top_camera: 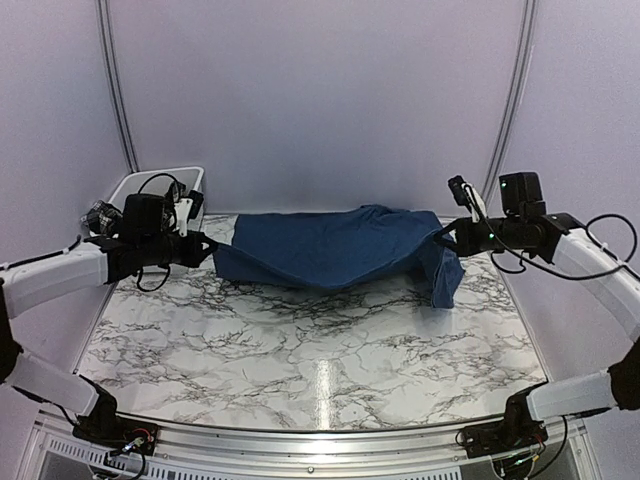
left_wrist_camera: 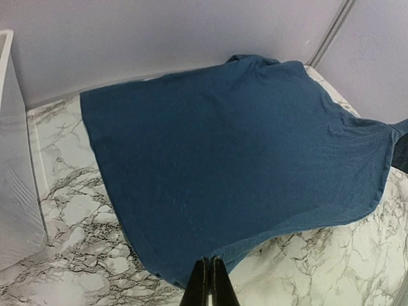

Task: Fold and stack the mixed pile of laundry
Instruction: Flatten out the crumpled T-shirt at the center of the board.

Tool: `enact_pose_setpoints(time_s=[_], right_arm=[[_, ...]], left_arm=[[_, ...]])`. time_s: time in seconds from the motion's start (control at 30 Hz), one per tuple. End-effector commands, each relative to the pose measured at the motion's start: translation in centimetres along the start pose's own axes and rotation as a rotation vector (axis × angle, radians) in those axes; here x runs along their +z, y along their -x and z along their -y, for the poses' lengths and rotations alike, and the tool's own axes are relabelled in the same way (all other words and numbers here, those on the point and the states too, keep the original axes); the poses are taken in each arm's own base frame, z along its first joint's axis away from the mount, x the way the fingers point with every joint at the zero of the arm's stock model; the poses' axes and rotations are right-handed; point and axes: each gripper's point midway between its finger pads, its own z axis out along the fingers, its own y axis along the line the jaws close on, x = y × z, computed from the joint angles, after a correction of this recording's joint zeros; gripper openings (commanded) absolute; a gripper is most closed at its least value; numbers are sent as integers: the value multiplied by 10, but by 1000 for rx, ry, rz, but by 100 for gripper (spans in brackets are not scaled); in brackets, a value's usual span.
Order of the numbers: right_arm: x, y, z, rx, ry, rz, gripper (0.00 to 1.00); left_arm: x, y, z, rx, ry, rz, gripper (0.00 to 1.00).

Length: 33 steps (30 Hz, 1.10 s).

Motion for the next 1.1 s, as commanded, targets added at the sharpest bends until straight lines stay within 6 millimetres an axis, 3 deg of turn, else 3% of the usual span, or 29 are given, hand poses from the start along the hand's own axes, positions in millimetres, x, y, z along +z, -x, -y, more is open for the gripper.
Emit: enact_pose_setpoints(time_s=[0.0, 0.07, 0.13, 0.2, 0.33, 0.43, 0.5, 0.6, 0.77, 0.9, 1.07], right_arm=[[-4, -58, -38, 176, 119, -169, 0], [-6, -91, -55, 230, 162, -283, 4], [-15, -121, -79, 254, 233, -410, 18], [-34, -137, -106, 242, 317, -483, 34], [-73, -138, -143, 262, 488, -521, 73], [-76, -124, -139, 242, 435, -493, 85], [-54, -114, -113, 245, 311, -465, 81], [-21, -112, -65, 328, 134, -467, 68], [17, -113, 3, 407, -49, -443, 68], [47, -137, 25, 441, -74, -509, 69], [56, -177, 41, 516, -159, -579, 70]], left_arm=[[-17, -56, 14, 80, 2, -157, 0], [-26, -77, 17, 96, 23, -235, 0], [-42, -93, 26, 92, 11, -298, 13], [-64, -100, 35, 71, -10, -309, 21], [-114, -68, 49, 33, -22, -95, 49], [-126, -51, 36, 13, 66, -10, 69], [-112, -56, 27, 11, 116, -64, 73], [-72, -72, 22, -36, 134, -219, 71], [-8, -67, 32, -153, 108, -315, 66], [32, -82, 28, -202, 133, -393, 65], [62, -131, 19, -252, 162, -550, 61]])
